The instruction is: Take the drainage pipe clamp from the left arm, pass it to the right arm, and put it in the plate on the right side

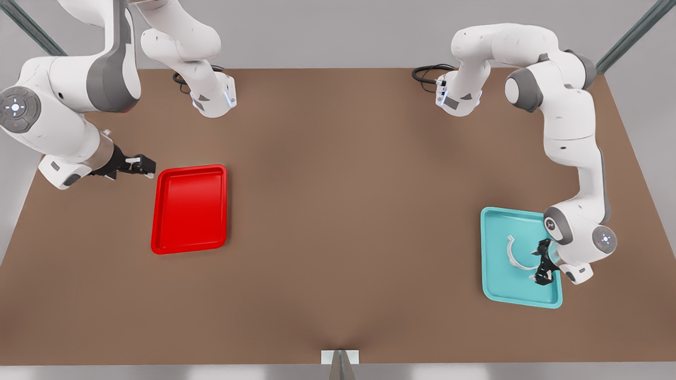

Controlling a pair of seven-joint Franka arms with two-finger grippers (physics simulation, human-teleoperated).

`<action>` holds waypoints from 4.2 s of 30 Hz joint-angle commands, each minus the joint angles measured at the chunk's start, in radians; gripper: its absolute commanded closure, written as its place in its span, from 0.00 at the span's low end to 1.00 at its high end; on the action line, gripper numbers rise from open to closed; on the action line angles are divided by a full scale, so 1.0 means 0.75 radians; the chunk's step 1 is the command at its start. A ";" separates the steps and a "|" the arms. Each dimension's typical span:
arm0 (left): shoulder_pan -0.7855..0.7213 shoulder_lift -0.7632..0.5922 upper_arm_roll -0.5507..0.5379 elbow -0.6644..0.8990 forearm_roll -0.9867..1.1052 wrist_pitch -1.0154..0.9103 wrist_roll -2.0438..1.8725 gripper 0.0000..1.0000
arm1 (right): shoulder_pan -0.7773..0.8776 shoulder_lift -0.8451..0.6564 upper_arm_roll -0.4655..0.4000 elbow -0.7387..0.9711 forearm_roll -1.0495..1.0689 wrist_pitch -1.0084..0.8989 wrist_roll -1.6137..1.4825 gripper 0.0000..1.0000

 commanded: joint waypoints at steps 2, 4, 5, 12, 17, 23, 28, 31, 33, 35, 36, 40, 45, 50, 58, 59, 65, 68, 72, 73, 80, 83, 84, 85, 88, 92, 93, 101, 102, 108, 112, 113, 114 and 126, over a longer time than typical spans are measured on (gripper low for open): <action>0.001 0.006 0.000 0.001 0.000 0.015 -0.297 0.05 | 0.000 -0.003 0.000 -0.007 0.001 0.008 -0.006 0.00; 0.001 0.002 0.000 0.001 0.002 0.013 -0.293 0.35 | 0.000 -0.003 0.000 -0.007 0.001 0.008 -0.006 0.00; 0.001 0.000 0.000 0.001 0.004 0.013 -0.291 0.40 | 0.000 -0.003 0.000 -0.007 0.001 0.008 -0.006 0.00; 0.001 -0.004 0.000 0.003 0.006 0.007 -0.290 0.52 | -0.002 -0.003 0.000 -0.017 0.001 0.008 -0.014 0.00; -0.001 -0.004 0.000 0.001 0.002 0.007 -0.295 0.62 | -0.004 -0.003 0.000 -0.021 0.001 0.010 -0.016 0.00; -0.001 -0.004 0.000 0.001 0.002 0.005 -0.295 0.71 | -0.006 -0.003 0.000 -0.029 0.001 0.010 -0.016 0.00; -0.001 -0.002 0.000 0.001 0.004 0.005 -0.288 0.70 | -0.010 -0.003 0.000 -0.029 0.001 0.010 -0.018 0.00; -0.001 0.000 0.000 0.001 0.002 0.007 -0.288 0.70 | -0.012 -0.003 0.000 -0.029 0.001 0.010 -0.028 0.00; -0.001 0.000 0.000 0.001 -0.006 0.007 -0.305 0.79 | -0.012 -0.001 0.000 -0.029 0.001 0.010 -0.028 0.00; -0.001 -0.004 0.000 0.003 -0.002 0.007 -0.319 0.79 | -0.012 -0.003 0.000 -0.029 0.001 0.010 -0.028 0.00; -0.003 -0.004 0.000 0.003 0.000 0.005 -0.319 0.79 | -0.012 -0.003 0.000 -0.029 0.001 0.010 -0.028 0.00; -0.001 -0.029 0.000 -0.001 0.000 -0.001 -0.354 0.79 | -0.014 -0.003 -0.004 -0.035 0.005 0.010 -0.044 0.00; -0.012 -0.070 0.000 -0.005 0.004 -0.081 -0.342 0.79 | -0.012 0.005 -0.006 -0.035 0.005 0.022 -0.047 0.00; -0.112 -0.172 0.002 -0.005 0.006 -0.247 -0.342 0.79 | 0.105 0.201 0.006 0.073 0.005 0.034 -0.047 0.00; -0.218 -0.207 0.002 0.003 0.008 -0.316 -0.448 0.79 | 0.231 0.381 0.006 0.233 0.054 0.059 -0.024 0.00; -0.236 -0.217 0.000 0.003 0.006 -0.320 -0.476 0.79 | 0.244 0.393 0.006 0.233 0.068 0.088 -0.020 0.00; -0.296 -0.190 -0.037 0.097 0.006 -0.441 -0.695 0.79 | 0.319 0.528 0.006 0.261 0.228 0.357 -0.016 0.00; -0.306 -0.172 -0.114 0.142 0.004 -0.482 -0.859 0.79 | 0.350 0.557 0.008 0.261 0.260 0.439 -0.016 0.00; -0.312 -0.152 -0.153 0.228 0.004 -0.547 -0.953 0.79 | 0.356 0.584 0.006 0.300 0.258 0.452 -0.026 0.00; -0.314 -0.150 -0.184 0.238 0.002 -0.554 -1.012 0.79 | 0.356 0.584 0.006 0.300 0.258 0.452 -0.030 0.00; -0.314 -0.053 -0.315 0.381 -0.213 -0.584 -1.194 0.79 | 0.475 0.674 0.028 0.318 0.297 0.625 -0.036 0.00; -0.314 -0.011 -0.386 0.444 -0.231 -0.572 -1.329 0.79 | 0.548 0.712 0.028 0.314 0.297 0.736 -0.034 0.00; -0.314 0.020 -0.421 0.491 -0.231 -0.568 -1.393 0.79 | 0.579 0.733 0.028 0.314 0.320 0.793 -0.032 0.00; -0.314 0.037 -0.450 0.498 -0.250 -0.511 -1.460 0.79 | 0.593 0.757 0.028 0.314 0.348 0.850 -0.032 0.00; -0.314 0.055 -0.517 0.502 -0.252 -0.410 -1.559 0.79 | 0.649 0.805 0.028 0.314 0.375 0.990 -0.020 0.00; -0.341 0.057 -0.566 0.502 -0.248 -0.365 -1.608 0.79 | 0.720 0.831 0.028 0.306 0.377 1.084 -0.020 0.00; -0.347 0.055 -0.566 0.512 -0.250 -0.378 -1.610 0.79 | 0.741 0.831 0.028 0.282 0.377 1.124 -0.020 0.00; -0.390 0.057 -0.566 0.532 -0.250 -0.363 -1.655 0.79 | 0.831 0.927 0.028 0.273 0.385 1.358 -0.012 0.00; -0.392 0.059 -0.566 0.541 -0.250 -0.363 -1.665 0.79 | 0.839 0.940 0.028 0.273 0.383 1.388 0.007 0.00; -0.431 0.061 -0.566 0.559 -0.250 -0.343 -1.724 0.79 | 0.841 0.956 0.028 0.275 0.424 1.464 0.035 0.00; -0.431 0.053 -0.573 0.567 -0.252 -0.357 -1.743 0.79 | 0.835 0.978 0.028 0.282 0.494 1.519 0.035 0.00; -0.431 0.055 -0.585 0.569 -0.250 -0.355 -1.745 0.79 | 0.835 0.980 0.028 0.282 0.496 1.523 0.035 0.00; -0.433 0.055 -0.587 0.569 -0.250 -0.353 -1.745 0.79 | 0.839 0.991 0.028 0.282 0.496 1.538 0.035 0.00; -0.457 0.055 -0.587 0.569 -0.248 -0.347 -1.788 0.79 | 0.849 0.997 0.026 0.290 0.535 1.570 0.029 0.00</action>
